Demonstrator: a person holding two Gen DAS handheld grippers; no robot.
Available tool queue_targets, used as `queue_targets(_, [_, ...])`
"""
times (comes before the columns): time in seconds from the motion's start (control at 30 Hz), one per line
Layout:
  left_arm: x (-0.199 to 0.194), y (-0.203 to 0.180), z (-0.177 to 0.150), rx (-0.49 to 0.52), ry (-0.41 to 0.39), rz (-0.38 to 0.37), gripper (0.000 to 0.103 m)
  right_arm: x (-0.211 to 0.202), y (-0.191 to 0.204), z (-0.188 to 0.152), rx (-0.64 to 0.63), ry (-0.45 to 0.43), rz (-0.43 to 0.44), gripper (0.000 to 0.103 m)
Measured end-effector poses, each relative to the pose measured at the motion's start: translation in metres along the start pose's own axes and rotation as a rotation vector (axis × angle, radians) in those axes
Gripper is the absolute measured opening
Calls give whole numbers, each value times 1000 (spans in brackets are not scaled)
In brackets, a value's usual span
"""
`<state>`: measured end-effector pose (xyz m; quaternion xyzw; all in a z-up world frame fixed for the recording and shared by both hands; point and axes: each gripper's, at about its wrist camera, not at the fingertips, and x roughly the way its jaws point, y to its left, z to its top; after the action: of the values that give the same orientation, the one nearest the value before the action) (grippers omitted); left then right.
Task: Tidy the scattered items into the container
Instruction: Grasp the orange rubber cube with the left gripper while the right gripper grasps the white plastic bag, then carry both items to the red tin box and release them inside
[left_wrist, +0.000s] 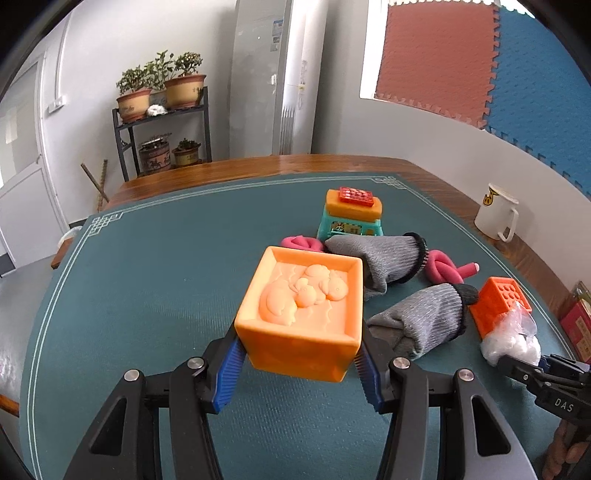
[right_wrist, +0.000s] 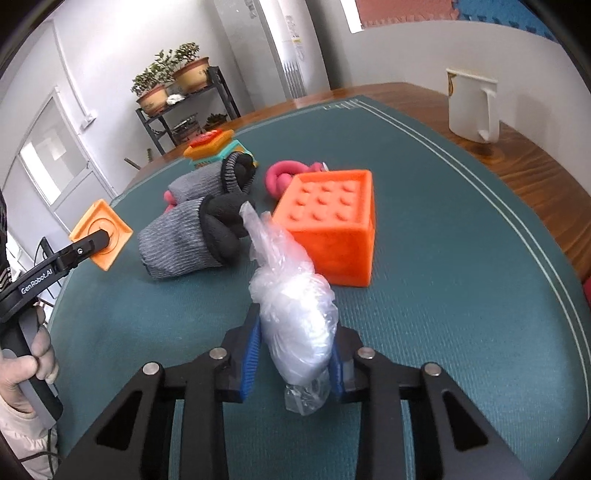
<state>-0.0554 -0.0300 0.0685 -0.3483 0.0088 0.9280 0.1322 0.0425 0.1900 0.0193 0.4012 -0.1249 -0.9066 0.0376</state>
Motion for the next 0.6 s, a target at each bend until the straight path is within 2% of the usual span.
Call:
queue_targets(0.23, [-17,-7,2,11,-68,66,56,-15,-4,-5,9,-47,-37,35])
queue_targets(0.6, [-32,-31,3,46,-102,91,56,-65,-27,-12,61,-149,-123,35])
